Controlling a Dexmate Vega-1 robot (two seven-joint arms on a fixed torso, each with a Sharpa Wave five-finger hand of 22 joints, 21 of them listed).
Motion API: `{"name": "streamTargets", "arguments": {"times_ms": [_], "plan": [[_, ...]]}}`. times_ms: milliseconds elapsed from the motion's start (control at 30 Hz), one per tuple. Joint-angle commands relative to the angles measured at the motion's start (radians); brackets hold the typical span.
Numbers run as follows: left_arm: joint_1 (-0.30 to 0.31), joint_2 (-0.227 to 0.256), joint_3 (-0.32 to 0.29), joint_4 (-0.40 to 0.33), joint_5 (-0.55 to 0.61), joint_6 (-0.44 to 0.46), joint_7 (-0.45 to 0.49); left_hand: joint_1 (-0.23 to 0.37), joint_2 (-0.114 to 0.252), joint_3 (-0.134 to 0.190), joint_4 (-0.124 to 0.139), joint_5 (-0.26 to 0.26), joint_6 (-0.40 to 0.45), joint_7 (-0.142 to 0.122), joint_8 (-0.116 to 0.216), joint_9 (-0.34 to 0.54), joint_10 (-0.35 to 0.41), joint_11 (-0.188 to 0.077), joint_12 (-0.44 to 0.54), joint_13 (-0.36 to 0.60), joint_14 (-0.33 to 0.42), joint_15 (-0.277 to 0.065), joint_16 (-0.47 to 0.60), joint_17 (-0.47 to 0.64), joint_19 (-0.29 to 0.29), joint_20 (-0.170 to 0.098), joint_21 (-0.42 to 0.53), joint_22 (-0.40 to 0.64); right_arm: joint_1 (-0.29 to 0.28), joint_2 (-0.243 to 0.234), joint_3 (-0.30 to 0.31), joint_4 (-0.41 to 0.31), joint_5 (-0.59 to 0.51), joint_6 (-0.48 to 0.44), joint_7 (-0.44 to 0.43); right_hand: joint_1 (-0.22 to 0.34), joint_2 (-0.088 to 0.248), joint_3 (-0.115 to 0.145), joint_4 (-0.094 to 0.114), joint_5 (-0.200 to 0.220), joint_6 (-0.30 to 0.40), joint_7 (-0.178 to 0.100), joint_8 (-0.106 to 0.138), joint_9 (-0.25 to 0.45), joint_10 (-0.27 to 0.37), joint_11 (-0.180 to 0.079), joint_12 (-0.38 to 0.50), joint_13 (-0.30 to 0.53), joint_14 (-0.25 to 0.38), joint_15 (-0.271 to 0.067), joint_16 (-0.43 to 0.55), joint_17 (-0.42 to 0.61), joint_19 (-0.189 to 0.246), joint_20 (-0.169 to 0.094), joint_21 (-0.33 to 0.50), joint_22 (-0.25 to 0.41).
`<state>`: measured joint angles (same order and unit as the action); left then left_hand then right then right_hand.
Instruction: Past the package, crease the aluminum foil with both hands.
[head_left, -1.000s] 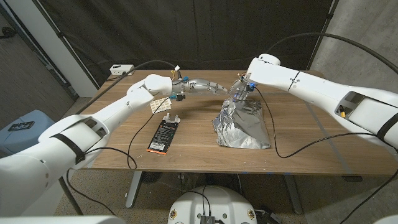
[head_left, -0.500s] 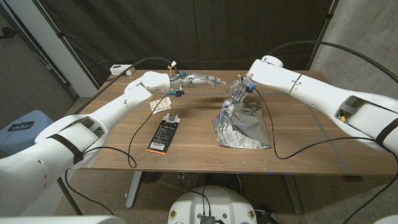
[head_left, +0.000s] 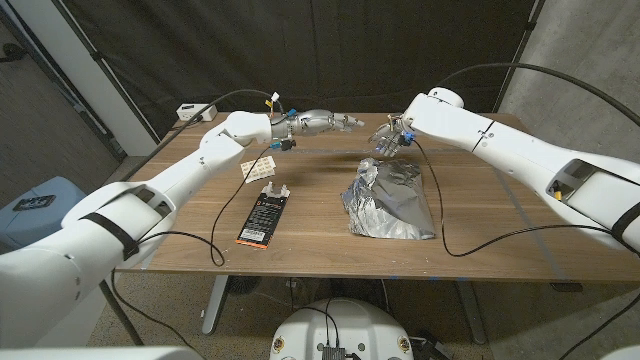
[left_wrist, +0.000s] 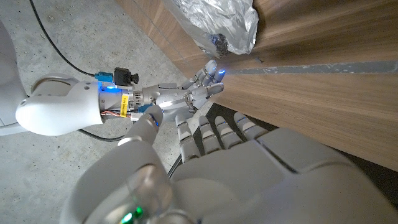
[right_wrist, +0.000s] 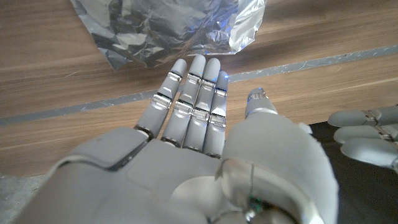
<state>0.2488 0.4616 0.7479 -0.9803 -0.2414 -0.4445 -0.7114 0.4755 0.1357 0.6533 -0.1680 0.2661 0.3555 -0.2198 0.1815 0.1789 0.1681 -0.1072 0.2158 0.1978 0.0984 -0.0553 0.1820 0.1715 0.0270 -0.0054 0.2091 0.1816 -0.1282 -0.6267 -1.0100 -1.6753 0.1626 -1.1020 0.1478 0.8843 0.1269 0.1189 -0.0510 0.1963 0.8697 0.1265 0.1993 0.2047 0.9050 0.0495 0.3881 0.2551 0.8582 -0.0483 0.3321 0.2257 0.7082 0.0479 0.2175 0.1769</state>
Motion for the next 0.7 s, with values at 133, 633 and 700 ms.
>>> {"name": "streamTargets", "arguments": {"times_ms": [133,633,700], "plan": [[-0.041,-0.051,-0.003,0.114,-0.035,-0.050,-0.050,0.011,-0.001,0.000,0.000,-0.001,0.014,-0.001,0.006,0.004,0.008,0.001,0.005,0.003,0.002,0.003,0.002,0.001,0.005,-0.001,0.002,0.002,-0.043,-0.057,0.070,-0.102,0.005,-0.079,-0.092,0.012,0.006,0.008,-0.005,0.003,0.003,-0.007,0.008,-0.001,0.004,-0.007,-0.005,-0.001,0.001,-0.008,-0.006,0.003,0.005,-0.006,-0.003,0.002],[-0.068,-0.088,0.036,0.211,-0.007,-0.116,-0.110,0.017,-0.002,0.001,-0.001,-0.001,0.023,-0.001,0.007,0.004,0.019,-0.002,0.009,0.004,0.012,-0.002,0.004,0.001,0.013,0.003,0.004,0.002,-0.121,-0.139,0.178,-0.202,0.047,-0.155,-0.196,0.015,0.012,0.013,-0.011,0.001,-0.007,-0.011,0.006,-0.002,-0.007,-0.008,-0.019,-0.007,-0.014,-0.003,-0.012,0.008,-0.004,-0.006,-0.008,0.002],[-0.071,-0.092,0.046,0.219,0.001,-0.124,-0.120,0.018,-0.002,0.001,-0.001,-0.001,0.025,0.000,0.008,0.004,0.019,-0.004,0.009,0.004,0.013,-0.002,0.004,0.001,0.014,0.004,0.005,0.002,-0.134,-0.151,0.198,-0.214,0.057,-0.156,-0.207,0.012,0.013,0.012,-0.010,0.001,-0.010,-0.010,0.005,-0.002,-0.012,-0.009,-0.023,-0.008,-0.015,-0.002,-0.012,0.009,-0.006,-0.005,-0.008,0.002]]}}
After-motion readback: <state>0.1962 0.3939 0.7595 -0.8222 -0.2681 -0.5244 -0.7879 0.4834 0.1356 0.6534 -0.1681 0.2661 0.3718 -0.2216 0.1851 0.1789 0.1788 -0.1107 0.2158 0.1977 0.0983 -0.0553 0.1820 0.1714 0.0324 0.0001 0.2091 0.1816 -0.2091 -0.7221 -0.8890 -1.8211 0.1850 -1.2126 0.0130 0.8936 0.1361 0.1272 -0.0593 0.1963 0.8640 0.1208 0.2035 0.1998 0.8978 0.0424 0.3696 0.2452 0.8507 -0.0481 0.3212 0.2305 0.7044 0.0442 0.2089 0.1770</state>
